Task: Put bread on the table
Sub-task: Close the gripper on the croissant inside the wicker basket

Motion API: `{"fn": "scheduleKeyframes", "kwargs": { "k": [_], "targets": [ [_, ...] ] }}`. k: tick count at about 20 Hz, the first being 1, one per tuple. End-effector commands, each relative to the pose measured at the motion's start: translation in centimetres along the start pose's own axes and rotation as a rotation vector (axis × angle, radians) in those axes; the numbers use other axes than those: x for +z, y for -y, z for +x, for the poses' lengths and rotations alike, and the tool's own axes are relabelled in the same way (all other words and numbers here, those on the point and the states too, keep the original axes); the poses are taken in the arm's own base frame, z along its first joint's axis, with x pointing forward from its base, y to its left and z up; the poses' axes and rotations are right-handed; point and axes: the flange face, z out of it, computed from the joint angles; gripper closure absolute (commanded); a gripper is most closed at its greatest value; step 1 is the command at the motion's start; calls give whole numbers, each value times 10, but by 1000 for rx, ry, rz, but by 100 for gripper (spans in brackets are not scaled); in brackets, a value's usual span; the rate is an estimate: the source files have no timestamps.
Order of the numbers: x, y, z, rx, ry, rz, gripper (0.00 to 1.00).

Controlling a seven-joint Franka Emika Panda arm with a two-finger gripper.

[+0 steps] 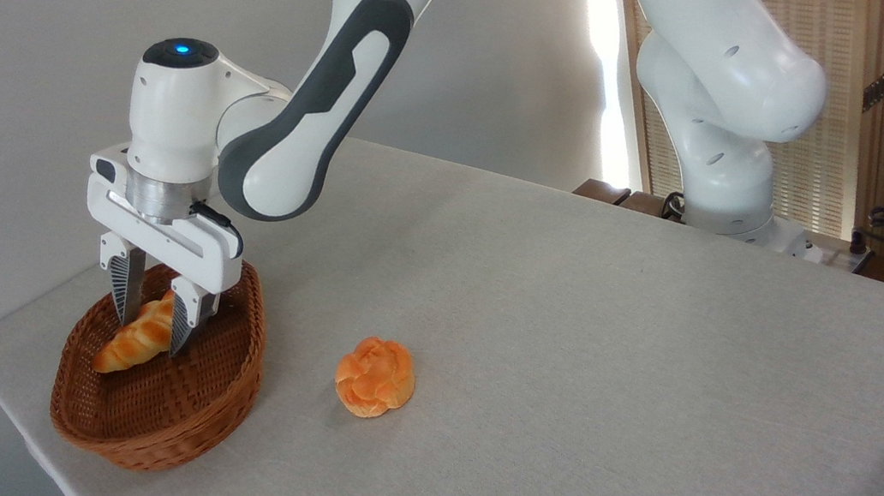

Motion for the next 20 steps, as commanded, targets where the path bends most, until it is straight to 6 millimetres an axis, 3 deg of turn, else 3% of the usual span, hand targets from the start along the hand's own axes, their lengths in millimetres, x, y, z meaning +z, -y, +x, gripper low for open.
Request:
{"fn": "scheduleKeyframes", "kwargs": {
  "k": [1,8,15,20],
  "targets": [
    [2,0,1,8,-18,1,79],
    [-1,2,3,2,-24,2,83],
    [-22,12,16,-43,-26,2,83],
    [-54,25,26,-52,78,8,83]
  ]
}}
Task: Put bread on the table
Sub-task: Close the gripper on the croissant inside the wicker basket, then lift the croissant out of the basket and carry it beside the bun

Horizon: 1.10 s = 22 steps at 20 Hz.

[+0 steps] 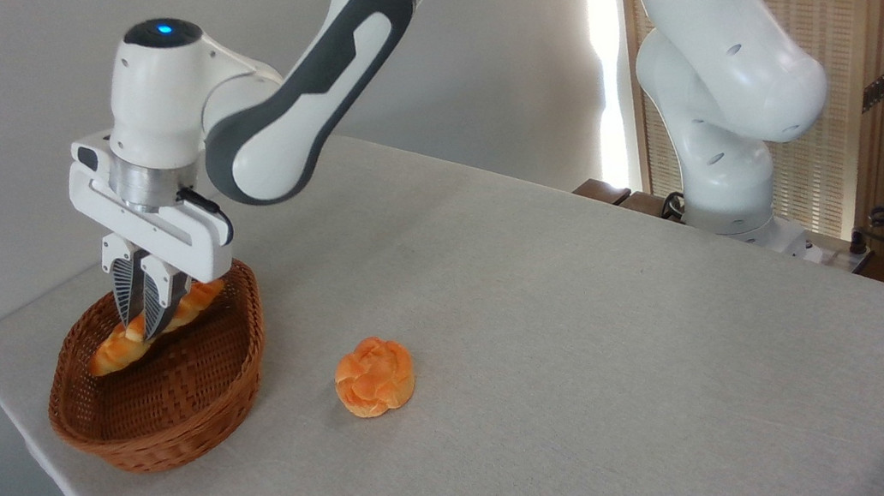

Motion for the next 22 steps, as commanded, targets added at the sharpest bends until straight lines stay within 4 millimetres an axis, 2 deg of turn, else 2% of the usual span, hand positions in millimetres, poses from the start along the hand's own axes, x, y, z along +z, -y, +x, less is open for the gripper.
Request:
{"fn": "scheduleKeyframes", "kwargs": {
  "k": [1,4,7,10,14,17,18,19,21,22],
  "targets": [
    [-32,10,8,-13,67,3,83],
    [-40,17,6,0,105,-19,83],
    [-60,30,12,-8,129,-54,83],
    [-90,36,7,126,219,-75,82],
    [-131,49,-16,363,341,-131,81],
    [-157,63,-57,568,441,-178,72],
    [-160,68,-71,605,456,-185,67],
    [-156,68,-83,624,475,-199,54],
    [-137,56,-96,650,518,-217,14],
    [-128,51,-100,664,539,-217,7]
  ]
}}
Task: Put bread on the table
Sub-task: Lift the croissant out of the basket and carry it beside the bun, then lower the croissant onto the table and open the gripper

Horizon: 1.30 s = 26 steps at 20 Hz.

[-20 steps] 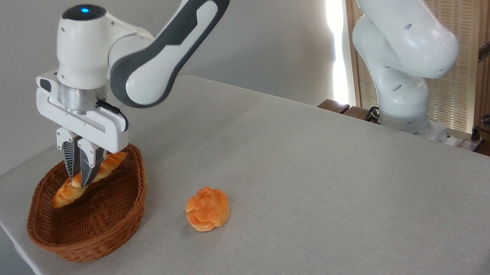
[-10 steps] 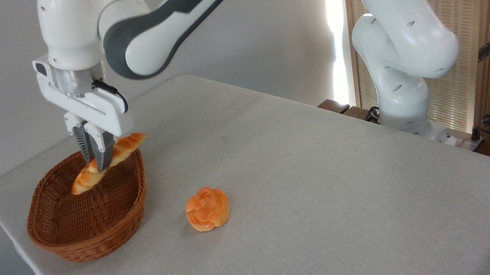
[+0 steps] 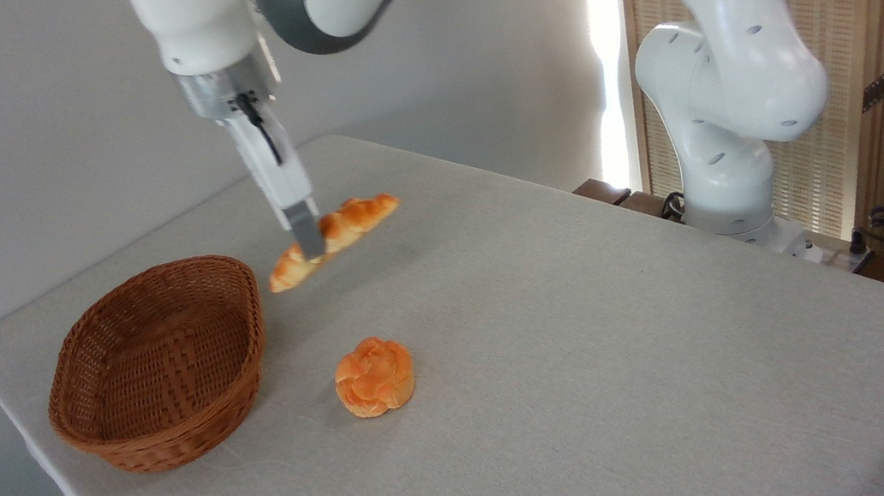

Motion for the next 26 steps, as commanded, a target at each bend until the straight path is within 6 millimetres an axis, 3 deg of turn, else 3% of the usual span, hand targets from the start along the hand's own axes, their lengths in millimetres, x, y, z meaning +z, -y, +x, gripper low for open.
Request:
{"fn": "scheduleKeyframes", "kwargs": {
  "k": [1,4,18,22,26],
  "targets": [
    [43,-22,4,71,85,-21,3],
    [61,-23,11,76,107,-39,0],
    [56,-23,12,78,103,-33,0],
    [16,-13,15,64,50,16,0],
    [-47,21,-6,-20,-32,102,0]
  ]
}}
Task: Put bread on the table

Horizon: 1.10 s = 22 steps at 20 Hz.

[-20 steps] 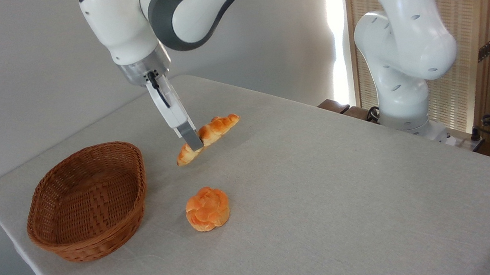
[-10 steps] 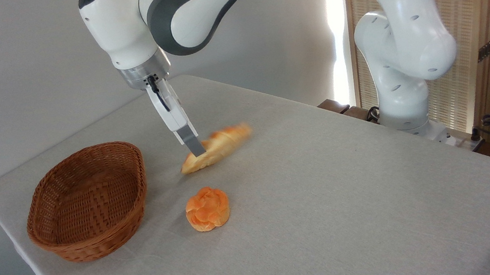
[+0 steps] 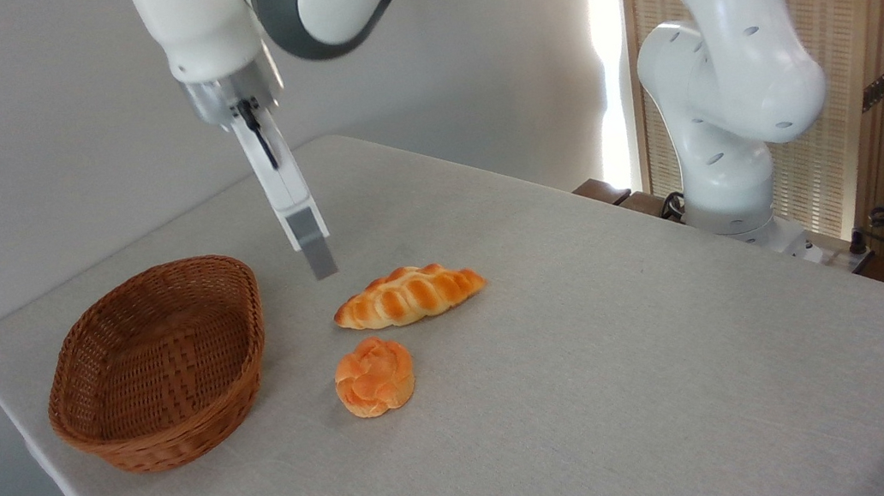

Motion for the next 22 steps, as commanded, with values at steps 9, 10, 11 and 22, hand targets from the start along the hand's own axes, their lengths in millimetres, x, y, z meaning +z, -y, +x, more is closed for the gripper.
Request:
{"fn": "scheduleKeyframes", "kwargs": {
  "k": [9,10,11,22],
  "targets": [
    [-132,82,-95,-215,-14,80,0],
    [-133,83,-96,-218,-16,83,0],
    [-133,83,-96,-216,-16,83,0],
    [-138,73,-97,-274,29,123,0]
  ]
}}
